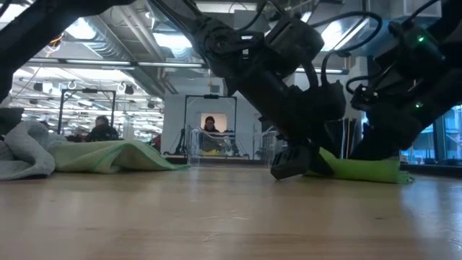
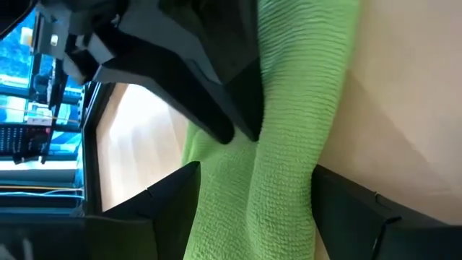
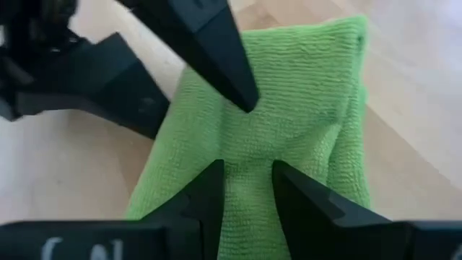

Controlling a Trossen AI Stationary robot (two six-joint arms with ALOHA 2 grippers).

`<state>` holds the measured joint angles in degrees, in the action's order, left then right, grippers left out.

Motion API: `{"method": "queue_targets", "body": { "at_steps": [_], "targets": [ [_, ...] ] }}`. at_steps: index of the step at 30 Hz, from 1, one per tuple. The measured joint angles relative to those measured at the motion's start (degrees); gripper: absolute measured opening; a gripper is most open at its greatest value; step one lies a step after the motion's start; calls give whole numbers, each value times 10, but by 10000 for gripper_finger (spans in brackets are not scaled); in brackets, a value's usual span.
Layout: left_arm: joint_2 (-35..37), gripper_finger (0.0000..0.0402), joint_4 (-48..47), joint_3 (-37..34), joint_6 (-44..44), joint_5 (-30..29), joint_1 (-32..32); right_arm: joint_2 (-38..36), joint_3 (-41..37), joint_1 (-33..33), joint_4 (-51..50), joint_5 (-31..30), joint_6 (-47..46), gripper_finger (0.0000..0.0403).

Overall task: Fold microfiber towels
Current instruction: Put the green microfiber cloth into the transparent bin

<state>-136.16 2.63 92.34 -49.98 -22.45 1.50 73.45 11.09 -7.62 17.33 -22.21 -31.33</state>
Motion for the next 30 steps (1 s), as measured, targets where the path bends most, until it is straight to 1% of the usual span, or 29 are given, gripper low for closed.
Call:
{"method": "queue_targets", "body": {
  "at_steps": [5, 9, 13, 17, 22, 24, 27, 30],
  "targets": [
    [0, 233, 10, 0, -20, -1, -9, 0, 0, 15, 12, 29, 4, 122],
    [0, 212, 11, 0, -31, 27, -11, 0, 3, 22, 23, 43, 5, 122],
    [0, 200, -3, 0, -32, 49, -12, 0, 3, 29, 10, 45, 2, 122],
    [1, 200, -22, 1, -36, 73, -11, 0, 3, 38, -1, 45, 13, 122],
    [1, 199, -19, 1, -39, 96, -11, -1, 3, 41, 0, 46, 31, 122],
    [1, 198, -19, 1, -39, 104, -12, -1, 3, 41, 0, 59, 31, 122],
    [-1, 197, -20, 1, -33, 133, -18, -1, 3, 41, 2, 68, 31, 122],
    [-4, 197, -19, 1, -33, 135, -20, -1, 3, 41, 13, 73, 31, 122]
  ]
}}
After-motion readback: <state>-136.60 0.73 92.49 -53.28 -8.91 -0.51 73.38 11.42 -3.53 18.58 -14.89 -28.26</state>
